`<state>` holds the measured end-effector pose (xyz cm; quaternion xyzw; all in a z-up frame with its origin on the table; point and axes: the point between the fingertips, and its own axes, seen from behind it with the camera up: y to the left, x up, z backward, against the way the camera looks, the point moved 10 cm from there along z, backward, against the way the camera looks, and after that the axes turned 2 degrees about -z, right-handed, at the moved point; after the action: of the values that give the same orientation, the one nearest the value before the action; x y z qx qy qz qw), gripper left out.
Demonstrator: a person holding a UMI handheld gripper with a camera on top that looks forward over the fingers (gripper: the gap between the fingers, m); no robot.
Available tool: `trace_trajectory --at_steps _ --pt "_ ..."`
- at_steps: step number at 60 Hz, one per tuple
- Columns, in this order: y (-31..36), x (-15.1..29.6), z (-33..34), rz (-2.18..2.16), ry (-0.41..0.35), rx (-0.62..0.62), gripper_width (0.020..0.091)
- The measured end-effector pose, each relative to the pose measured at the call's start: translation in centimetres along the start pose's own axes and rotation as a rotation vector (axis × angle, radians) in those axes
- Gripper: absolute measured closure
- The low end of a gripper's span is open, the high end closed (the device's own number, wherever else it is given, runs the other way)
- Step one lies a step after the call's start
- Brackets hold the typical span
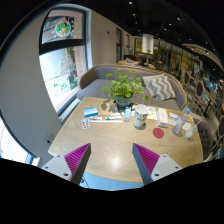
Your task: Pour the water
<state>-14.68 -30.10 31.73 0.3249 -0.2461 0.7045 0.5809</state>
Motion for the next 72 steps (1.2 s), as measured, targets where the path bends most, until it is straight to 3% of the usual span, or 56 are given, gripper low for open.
trace_trajectory --at_steps 17,37,54,66,72 --pt "-8.8 -0.8 -2.0 -0.018 -0.003 -0.1 0.0252" --pt "-26.4 -1.3 -8.7 -0.125 -0.052 -0.241 0.0251" --pt "-39.6 0.0 -18.0 -0.201 -0.101 -0.252 0.0254" --pt "-44.8 1.2 -24.3 -0.16 -0.125 -0.262 0.0252" --pt "-46.0 1.8 -27.1 -0.144 -0.155 -0.257 0.0294"
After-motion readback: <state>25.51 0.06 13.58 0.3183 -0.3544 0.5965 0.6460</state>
